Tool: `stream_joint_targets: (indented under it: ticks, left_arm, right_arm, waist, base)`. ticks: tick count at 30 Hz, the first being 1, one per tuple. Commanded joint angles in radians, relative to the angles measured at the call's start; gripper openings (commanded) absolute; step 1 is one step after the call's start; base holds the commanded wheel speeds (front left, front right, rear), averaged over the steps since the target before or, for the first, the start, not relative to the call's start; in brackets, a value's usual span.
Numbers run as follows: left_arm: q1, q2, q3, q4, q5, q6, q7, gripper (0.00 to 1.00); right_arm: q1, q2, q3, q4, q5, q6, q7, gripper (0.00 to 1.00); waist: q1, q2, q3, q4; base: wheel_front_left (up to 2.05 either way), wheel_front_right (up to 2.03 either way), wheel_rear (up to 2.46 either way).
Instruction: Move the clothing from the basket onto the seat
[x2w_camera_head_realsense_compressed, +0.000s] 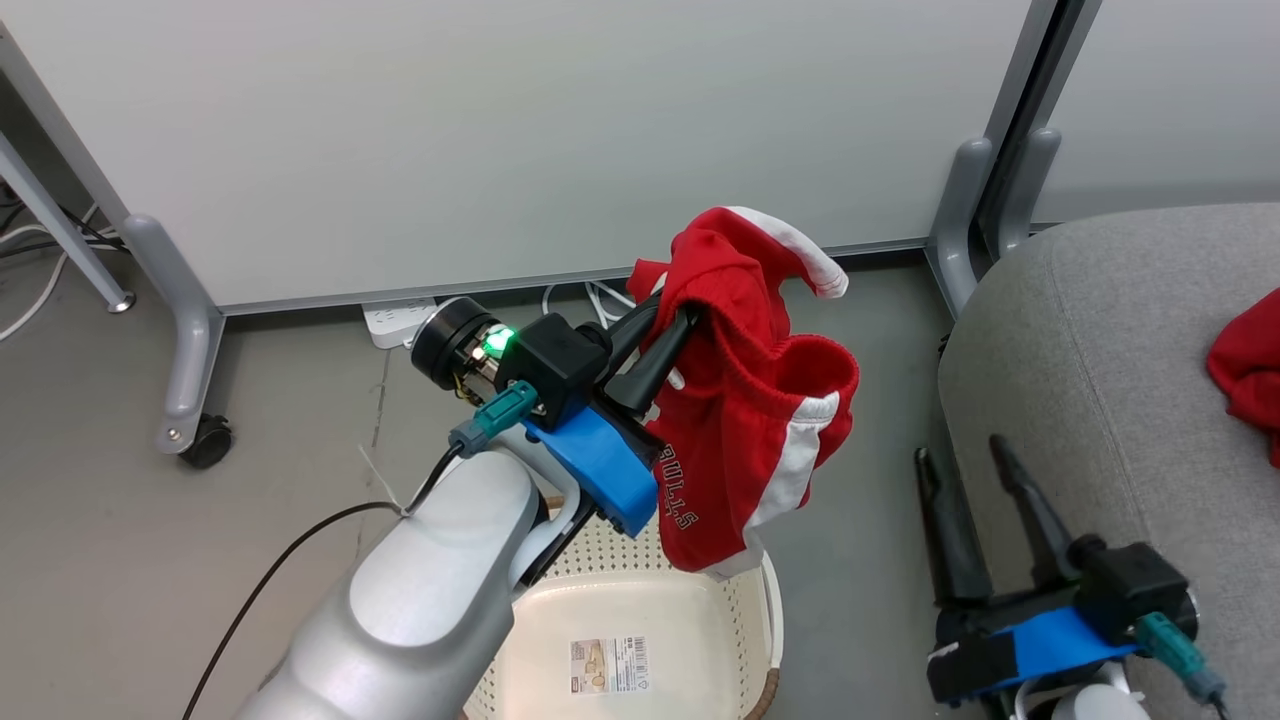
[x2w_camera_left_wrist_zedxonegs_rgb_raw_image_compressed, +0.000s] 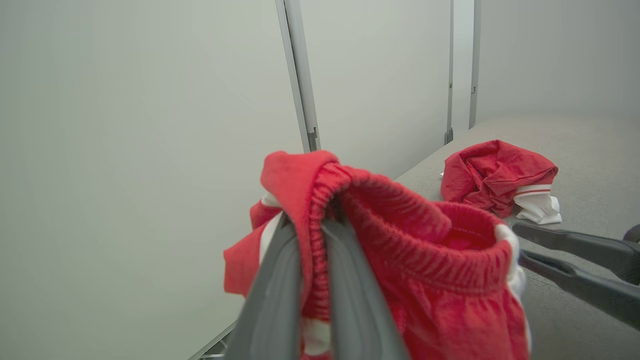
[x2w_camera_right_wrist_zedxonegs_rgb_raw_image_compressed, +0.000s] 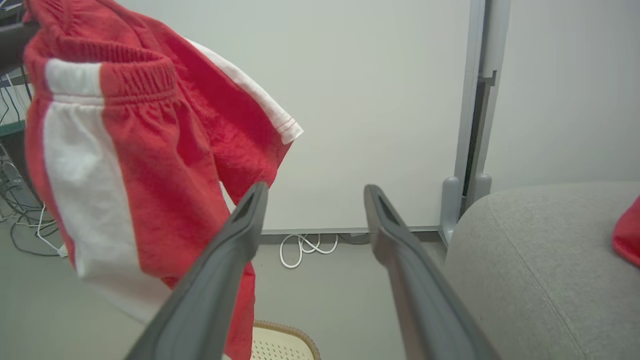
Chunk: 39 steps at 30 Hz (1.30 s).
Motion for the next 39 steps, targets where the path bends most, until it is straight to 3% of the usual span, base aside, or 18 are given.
stream_joint_targets:
  ticks: [1,15,26,39]
  left_arm:
    - [0.009,0.0,0.007,0.0,0.007,0.0,-0.003,0.0]
    - [0.0,-0.011,0.014,0.0,0.012,-0.003,-0.003,0.0]
    - [-0.001,-0.02,0.014,0.003,0.017,-0.004,-0.003,0.0]
    - [-0.016,-0.028,0.008,-0.003,0.016,-0.007,-0.003,0.0]
  right_arm:
    - [0.018,-0.012,0.021,0.005,0.005,-0.001,-0.001,1.0]
    - [0.013,-0.066,0.214,0.051,0.037,-0.001,-0.001,1.0]
    - [-0.042,-0.066,0.347,0.104,0.043,-0.001,-0.001,1.0]
    - [-0.195,-0.007,0.359,0.209,-0.036,-0.001,-0.001,1.0]
  waist:
    - [0.0,0.0,0.003,0.002]
    - [0.0,0.0,0.023,0.021]
    - [0.0,0.0,0.028,0.032]
    - [0.0,0.0,0.055,0.05]
  base:
    - [0.0,0.0,0.0]
    - [0.0,0.0,0.0]
    - [0.0,0.0,0.0]
    - [0.0,0.0,0.0]
